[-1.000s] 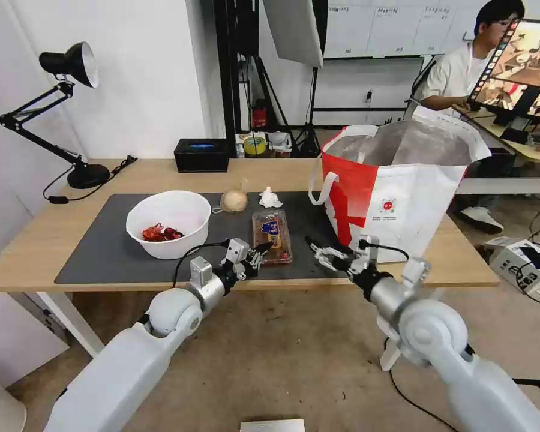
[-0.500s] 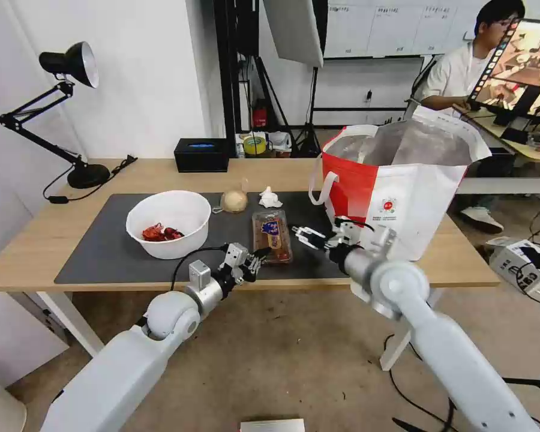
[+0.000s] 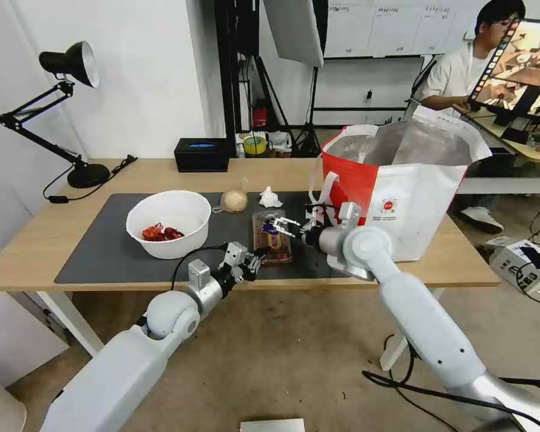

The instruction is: Pick up the trash from the table and place it into the takeout bag.

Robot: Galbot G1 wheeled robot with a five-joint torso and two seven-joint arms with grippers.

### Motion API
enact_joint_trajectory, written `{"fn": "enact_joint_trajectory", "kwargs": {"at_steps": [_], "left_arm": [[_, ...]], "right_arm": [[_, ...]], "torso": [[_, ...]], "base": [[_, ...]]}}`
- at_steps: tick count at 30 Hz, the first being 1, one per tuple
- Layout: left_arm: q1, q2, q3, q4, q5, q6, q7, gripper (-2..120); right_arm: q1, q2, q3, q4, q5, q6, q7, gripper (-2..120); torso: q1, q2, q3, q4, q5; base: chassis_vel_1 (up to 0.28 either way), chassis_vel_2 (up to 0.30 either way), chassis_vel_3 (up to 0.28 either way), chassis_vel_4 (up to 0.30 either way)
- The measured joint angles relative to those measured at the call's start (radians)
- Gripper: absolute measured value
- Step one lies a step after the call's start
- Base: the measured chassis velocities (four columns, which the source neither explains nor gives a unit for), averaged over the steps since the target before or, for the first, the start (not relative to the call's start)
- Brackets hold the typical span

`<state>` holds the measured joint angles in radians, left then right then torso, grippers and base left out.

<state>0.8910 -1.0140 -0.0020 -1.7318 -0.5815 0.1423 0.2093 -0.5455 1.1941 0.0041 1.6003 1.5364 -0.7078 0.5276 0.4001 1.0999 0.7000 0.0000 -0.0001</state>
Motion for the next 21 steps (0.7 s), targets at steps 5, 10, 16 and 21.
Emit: {"fn": "enact_joint_trajectory", "kwargs": {"at_steps": [5, 10, 16, 21], "left_arm": [[0.007, -0.002, -0.006, -0.002, -0.001, -0.001, 0.0, 0], [0.013, -0.002, -0.013, -0.006, 0.0, -0.002, 0.004, 0], [0.02, -0.002, -0.021, -0.012, 0.001, -0.004, 0.009, 0], [0.026, -0.003, -0.023, -0.015, 0.004, -0.004, 0.012, 0]], "right_arm": [[0.032, 0.015, -0.028, -0.041, 0.027, -0.019, 0.013, 100], [0.037, 0.025, -0.041, -0.066, 0.036, -0.019, 0.02, 100], [0.041, 0.038, -0.051, -0.078, 0.038, -0.017, 0.018, 100], [0.051, 0.048, -0.069, -0.089, 0.038, -0.016, 0.017, 100]], "torso": [[0.0, 0.0, 0.0, 0.0, -0.0001], [0.0, 0.0, 0.0, 0.0, 0.0], [0.0, 0.0, 0.0, -0.0004, -0.0001], [0.0, 0.0, 0.0, -0.0004, -0.0001]], "base": [[0.0, 0.0, 0.0, 0.0], [0.0, 0.0, 0.0, 0.0], [0.0, 0.0, 0.0, 0.0], [0.0, 0.0, 0.0, 0.0]]}}
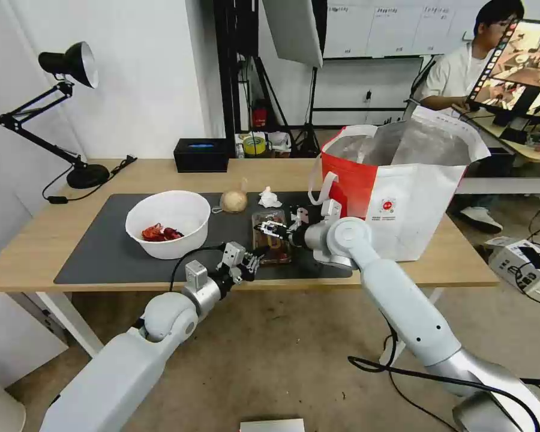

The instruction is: Pick up the trash from the table and place it into the takeout bag.

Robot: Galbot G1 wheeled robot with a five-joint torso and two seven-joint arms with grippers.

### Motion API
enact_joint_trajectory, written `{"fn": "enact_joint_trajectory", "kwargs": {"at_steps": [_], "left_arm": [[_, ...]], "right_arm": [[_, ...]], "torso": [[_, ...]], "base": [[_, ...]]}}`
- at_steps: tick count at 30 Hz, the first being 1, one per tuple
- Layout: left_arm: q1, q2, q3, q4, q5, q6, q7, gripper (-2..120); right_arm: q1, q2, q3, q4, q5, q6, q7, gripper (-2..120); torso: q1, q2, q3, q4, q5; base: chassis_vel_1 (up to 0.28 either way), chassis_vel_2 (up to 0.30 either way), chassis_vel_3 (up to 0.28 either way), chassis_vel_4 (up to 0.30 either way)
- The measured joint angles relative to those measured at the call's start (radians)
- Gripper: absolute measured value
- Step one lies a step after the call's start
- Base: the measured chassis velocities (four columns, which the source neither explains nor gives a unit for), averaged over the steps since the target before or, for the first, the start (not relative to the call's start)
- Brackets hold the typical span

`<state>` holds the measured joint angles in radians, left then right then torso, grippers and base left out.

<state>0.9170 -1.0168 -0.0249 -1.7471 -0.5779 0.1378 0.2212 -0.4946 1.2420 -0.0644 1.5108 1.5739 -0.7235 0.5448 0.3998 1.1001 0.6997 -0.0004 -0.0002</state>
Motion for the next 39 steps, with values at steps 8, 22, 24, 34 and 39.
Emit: {"fn": "enact_joint_trajectory", "kwargs": {"at_steps": [8, 22, 24, 34, 39], "left_arm": [[0.008, 0.0, -0.004, -0.005, 0.003, -0.001, 0.005, 0], [0.046, 0.02, -0.048, -0.036, 0.002, -0.006, 0.009, 0], [0.046, 0.023, -0.05, -0.039, 0.001, -0.007, 0.01, 0], [0.052, 0.025, -0.058, -0.042, -0.001, -0.008, 0.01, 0], [0.067, 0.03, -0.072, -0.048, -0.001, -0.009, 0.011, 0]], "right_arm": [[0.031, 0.014, -0.031, -0.034, 0.005, 0.001, -0.001, 100], [0.034, 0.012, -0.066, -0.046, 0.009, 0.003, 0.013, 80], [0.032, 0.008, -0.067, -0.046, 0.01, 0.003, 0.013, 73], [0.023, 0.003, -0.067, -0.047, 0.008, 0.003, 0.014, 40], [0.016, 0.001, -0.067, -0.046, 0.006, 0.003, 0.014, 21]], "torso": [[0.0, 0.0, 0.0, -0.0001, 0.0001], [0.0, 0.001, 0.0, -0.0001, 0.0001], [0.0, 0.001, 0.0, -0.0001, 0.0], [0.0, 0.0, 0.0, -0.0004, 0.0], [0.0, 0.0, 0.0, 0.0003, 0.0001]], "base": [[0.0, 0.0, 0.0, 0.0], [0.0, 0.0, 0.0, 0.0], [0.0, 0.0, 0.0, 0.0], [0.0, 0.0, 0.0, 0.0], [0.0, 0.0, 0.0, 0.0]]}}
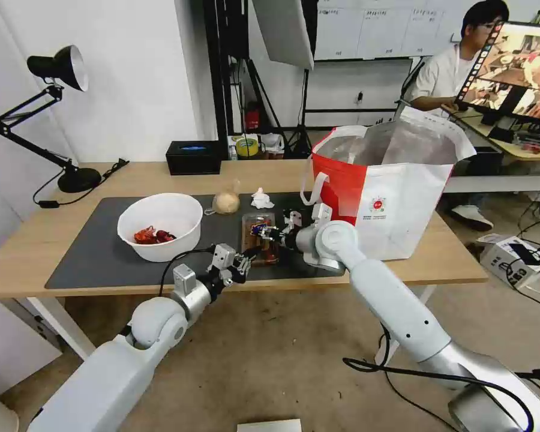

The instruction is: Pick up the trash from the table and place it into the takeout bag.

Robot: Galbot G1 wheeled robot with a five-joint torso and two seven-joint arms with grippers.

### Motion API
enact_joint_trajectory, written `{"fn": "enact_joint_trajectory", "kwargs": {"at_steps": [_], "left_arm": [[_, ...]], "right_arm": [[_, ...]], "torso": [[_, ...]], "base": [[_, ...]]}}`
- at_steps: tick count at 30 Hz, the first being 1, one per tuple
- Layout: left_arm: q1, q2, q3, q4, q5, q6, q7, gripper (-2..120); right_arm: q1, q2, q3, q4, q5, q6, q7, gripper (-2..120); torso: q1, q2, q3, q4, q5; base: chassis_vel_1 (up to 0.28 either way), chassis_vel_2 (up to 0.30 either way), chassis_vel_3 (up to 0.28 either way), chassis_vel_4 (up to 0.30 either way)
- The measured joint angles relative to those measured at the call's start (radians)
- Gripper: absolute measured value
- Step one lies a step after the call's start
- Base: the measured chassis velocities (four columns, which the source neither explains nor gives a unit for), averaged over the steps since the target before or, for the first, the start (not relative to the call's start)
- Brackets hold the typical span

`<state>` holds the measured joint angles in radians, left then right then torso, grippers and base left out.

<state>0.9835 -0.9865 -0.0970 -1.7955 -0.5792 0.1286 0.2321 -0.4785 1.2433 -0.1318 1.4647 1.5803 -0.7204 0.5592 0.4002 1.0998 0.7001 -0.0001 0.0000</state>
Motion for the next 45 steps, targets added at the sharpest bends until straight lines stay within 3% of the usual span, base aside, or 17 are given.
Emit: {"fn": "enact_joint_trajectory", "kwargs": {"at_steps": [5, 17, 20, 27, 32, 39, 42, 45], "left_arm": [[0.05, 0.014, -0.05, -0.023, -0.001, -0.013, 0.005, 0], [0.193, 0.028, -0.221, -0.104, -0.026, -0.022, 0.01, 0], [0.246, 0.012, -0.29, -0.138, -0.028, -0.024, 0.01, 0], [0.311, -0.007, -0.367, -0.171, -0.036, -0.025, 0.009, 0], [0.363, -0.035, -0.413, -0.2, -0.039, -0.027, 0.009, 0], [0.4, -0.063, -0.431, -0.219, -0.034, -0.029, 0.009, 0], [0.41, -0.074, -0.442, -0.229, -0.034, -0.03, 0.009, 0], [0.411, -0.074, -0.449, -0.233, -0.036, -0.03, 0.009, 0]], "right_arm": [[-0.015, -0.01, 0.013, 0.016, -0.001, 0.0, -0.018, 2], [-0.038, -0.025, 0.053, 0.064, -0.037, -0.006, -0.071, 0], [-0.035, -0.036, 0.086, 0.107, -0.056, -0.003, -0.117, 0], [-0.035, -0.067, 0.128, 0.203, -0.066, 0.026, -0.16, 0], [-0.036, -0.116, 0.182, 0.325, -0.094, 0.124, -0.225, 0], [0.006, -0.178, 0.246, 0.395, -0.179, 0.295, -0.203, 0], [0.045, -0.251, 0.29, 0.372, -0.381, 0.36, -0.165, 0], [0.052, -0.289, 0.303, 0.353, -0.481, 0.367, -0.168, 0]], "torso": [[0.0, 0.0, 0.0, 0.0016, 0.0006], [0.0, 0.0, 0.0, 0.0005, 0.0002], [0.0, 0.0, 0.0, 0.0002, 0.0], [0.0, 0.0, 0.0, 0.0003, 0.0], [0.0, 0.0, 0.0, 0.0001, 0.0002], [0.0, 0.0, 0.0, 0.0002, 0.0001], [0.0, 0.0, 0.0, 0.0001, 0.0003], [0.0, 0.0, 0.0, -0.0003, 0.0004]], "base": [[0.0, 0.0, 0.0, 0.0], [0.0, 0.0, 0.0, 0.0], [0.0, 0.0, 0.0, 0.0], [0.0, 0.0, 0.0, 0.0], [0.0, 0.0, 0.0, 0.0], [0.0, 0.0, 0.0, 0.0], [0.0, 0.0, 0.0, 0.0], [0.0, 0.0, 0.0, 0.0]]}}
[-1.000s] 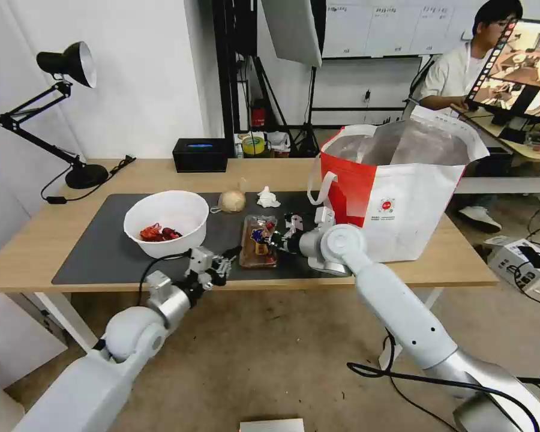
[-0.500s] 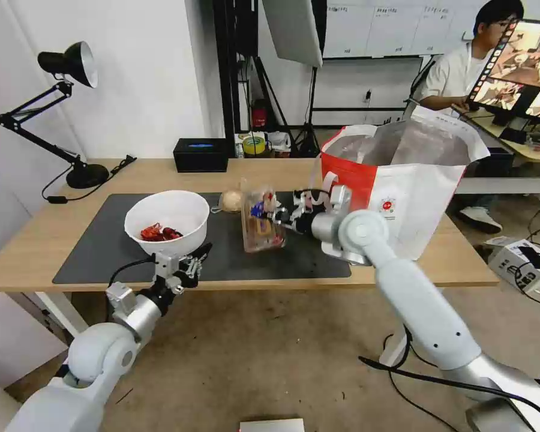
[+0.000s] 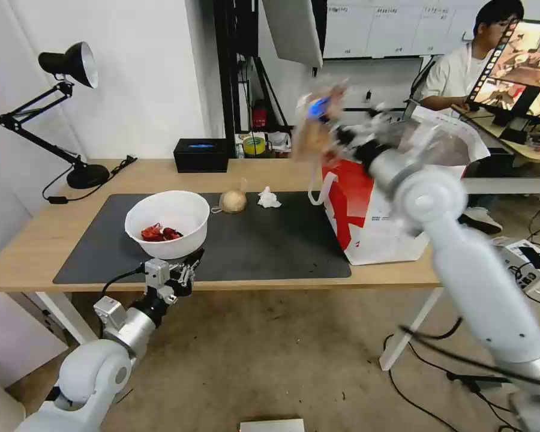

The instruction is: Pick up the trash from the table and place it into the takeout bag.

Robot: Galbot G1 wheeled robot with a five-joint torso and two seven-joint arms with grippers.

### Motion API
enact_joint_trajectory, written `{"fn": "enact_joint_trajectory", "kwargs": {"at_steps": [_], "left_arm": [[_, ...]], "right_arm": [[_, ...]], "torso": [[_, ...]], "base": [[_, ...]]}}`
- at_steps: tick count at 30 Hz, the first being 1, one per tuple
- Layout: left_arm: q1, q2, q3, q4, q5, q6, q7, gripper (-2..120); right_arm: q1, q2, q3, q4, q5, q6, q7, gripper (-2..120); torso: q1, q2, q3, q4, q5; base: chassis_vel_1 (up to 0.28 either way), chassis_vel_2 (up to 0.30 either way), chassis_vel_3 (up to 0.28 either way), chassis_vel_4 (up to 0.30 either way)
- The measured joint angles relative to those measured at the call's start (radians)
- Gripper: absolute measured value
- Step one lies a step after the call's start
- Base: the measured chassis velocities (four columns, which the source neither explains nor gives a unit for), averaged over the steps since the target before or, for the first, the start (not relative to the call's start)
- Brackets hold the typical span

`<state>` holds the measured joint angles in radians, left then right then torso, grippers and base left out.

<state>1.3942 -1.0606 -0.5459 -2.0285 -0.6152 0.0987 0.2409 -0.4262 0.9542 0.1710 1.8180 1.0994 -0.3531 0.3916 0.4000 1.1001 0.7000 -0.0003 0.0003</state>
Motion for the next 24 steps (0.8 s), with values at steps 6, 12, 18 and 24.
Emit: {"fn": "enact_joint_trajectory", "kwargs": {"at_steps": [6, 12, 18, 24], "left_arm": [[0.005, 0.002, -0.016, -0.017, -0.007, 0.0, -0.006, 0], [0.046, -0.006, -0.048, -0.049, -0.021, 0.003, -0.013, 13], [0.067, 0.001, -0.077, -0.059, -0.046, 0.003, -0.016, 33], [0.07, 0.004, -0.082, -0.062, -0.052, 0.003, -0.018, 55]], "right_arm": [[-0.012, -0.054, 0.007, -0.037, -0.092, 0.0, -0.016, 0], [-0.03, -0.046, 0.007, -0.096, -0.114, 0.003, -0.032, 0], [-0.055, -0.042, 0.012, -0.08, -0.097, 0.001, -0.025, 0], [-0.08, -0.042, 0.024, -0.048, -0.057, -0.004, 0.0, 8]], "torso": [[0.0, 0.0, 0.0, 0.0, -0.0002], [0.0, 0.0, 0.0, 0.0003, -0.0003], [0.0, 0.0, 0.0, 0.0004, -0.0003], [0.0, 0.0, 0.0, 0.0004, -0.0004]], "base": [[0.0, 0.0, 0.0, 0.0], [0.0, 0.0, 0.0, 0.0], [0.0, 0.0, 0.0, 0.0], [0.0, 0.0, 0.0, 0.0]]}}
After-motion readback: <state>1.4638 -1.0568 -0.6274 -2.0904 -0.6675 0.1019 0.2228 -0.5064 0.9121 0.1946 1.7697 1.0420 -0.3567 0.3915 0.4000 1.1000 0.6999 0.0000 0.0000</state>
